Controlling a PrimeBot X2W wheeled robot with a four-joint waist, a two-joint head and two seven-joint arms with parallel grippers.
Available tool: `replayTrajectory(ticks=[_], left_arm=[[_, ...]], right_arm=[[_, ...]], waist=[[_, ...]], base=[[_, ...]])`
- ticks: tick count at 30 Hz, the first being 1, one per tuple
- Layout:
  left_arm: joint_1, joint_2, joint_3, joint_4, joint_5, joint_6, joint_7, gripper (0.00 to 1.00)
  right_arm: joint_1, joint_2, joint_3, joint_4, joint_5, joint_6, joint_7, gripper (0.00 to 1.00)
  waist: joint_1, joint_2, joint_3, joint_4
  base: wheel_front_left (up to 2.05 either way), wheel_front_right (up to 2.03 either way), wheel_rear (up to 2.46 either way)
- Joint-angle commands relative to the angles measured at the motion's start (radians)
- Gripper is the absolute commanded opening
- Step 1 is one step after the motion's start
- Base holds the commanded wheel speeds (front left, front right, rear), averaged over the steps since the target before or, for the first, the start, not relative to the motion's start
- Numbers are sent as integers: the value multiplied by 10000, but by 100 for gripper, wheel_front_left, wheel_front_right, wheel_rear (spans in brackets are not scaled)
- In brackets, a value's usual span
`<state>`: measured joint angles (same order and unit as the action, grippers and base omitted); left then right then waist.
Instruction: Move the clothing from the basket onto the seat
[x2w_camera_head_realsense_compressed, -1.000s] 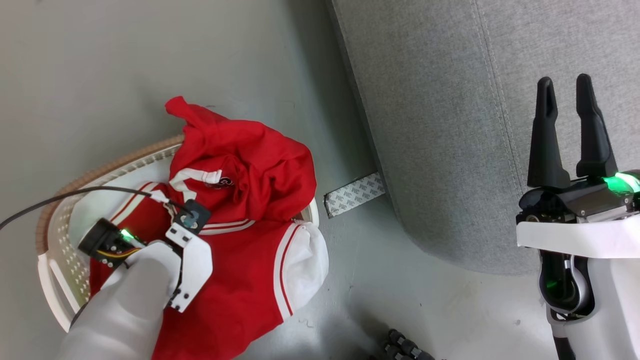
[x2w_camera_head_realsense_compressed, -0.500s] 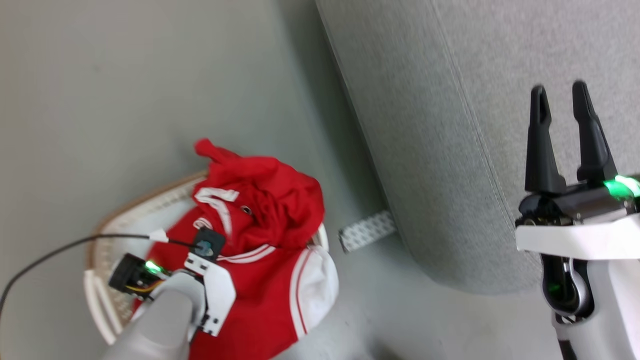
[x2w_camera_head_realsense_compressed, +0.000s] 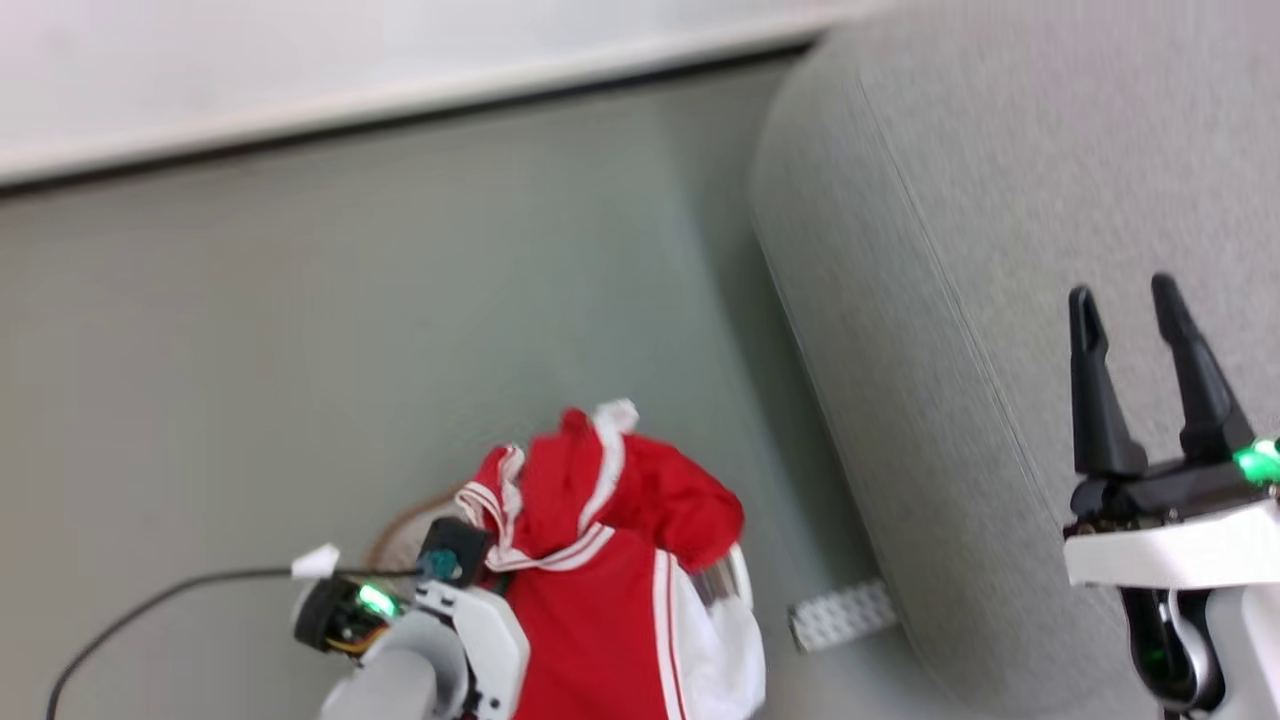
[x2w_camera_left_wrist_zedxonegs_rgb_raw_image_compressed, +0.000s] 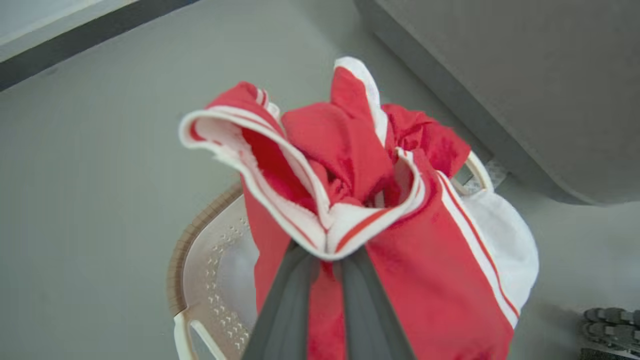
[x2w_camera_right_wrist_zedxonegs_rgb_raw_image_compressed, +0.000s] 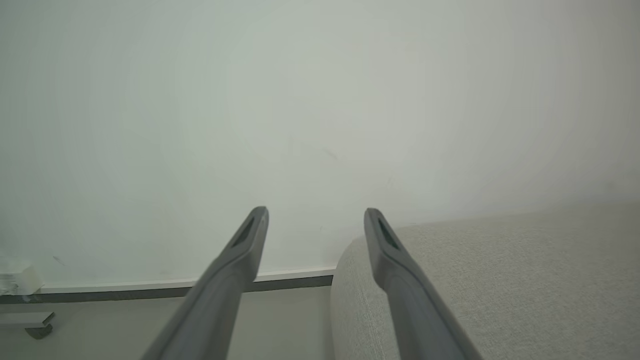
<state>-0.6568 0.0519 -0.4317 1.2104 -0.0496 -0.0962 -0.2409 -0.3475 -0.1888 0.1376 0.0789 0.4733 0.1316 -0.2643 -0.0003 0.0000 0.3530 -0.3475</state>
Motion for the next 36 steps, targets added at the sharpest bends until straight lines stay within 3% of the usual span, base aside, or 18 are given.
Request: replayTrajectory(ticks=[1, 7, 15, 25, 36], left_arm=[[254, -11, -64, -200, -257, -54, -114, 0], [1051, -1, -612, -1623, -1494, -229, -223, 0], [1554, 0, -1016, -3493, -2648, -74, -249, 0], [1206, 1, -1020, -5867, -3197, 101, 15, 0], [881, 521, -684, -8923, -3314, 571, 1156, 0]], right_arm=[[216, -95, 24, 81, -60, -17, 1, 100], [780, -363, 247, 277, 41, -17, 1, 100], [1478, -478, 391, 421, 145, -18, 1, 100], [1972, -302, 680, 543, 261, -18, 1, 100], [2224, -222, 1205, 602, 383, -18, 1, 100]], waist=[[3, 0, -1059, 744], [3, 0, -2156, 1277], [3, 0, -3143, 1856], [3, 0, -3759, 2271], [3, 0, -4010, 2472]], base=[[0, 0, 0], [0, 0, 0], [0, 0, 0], [0, 0, 0], [0, 0, 0]])
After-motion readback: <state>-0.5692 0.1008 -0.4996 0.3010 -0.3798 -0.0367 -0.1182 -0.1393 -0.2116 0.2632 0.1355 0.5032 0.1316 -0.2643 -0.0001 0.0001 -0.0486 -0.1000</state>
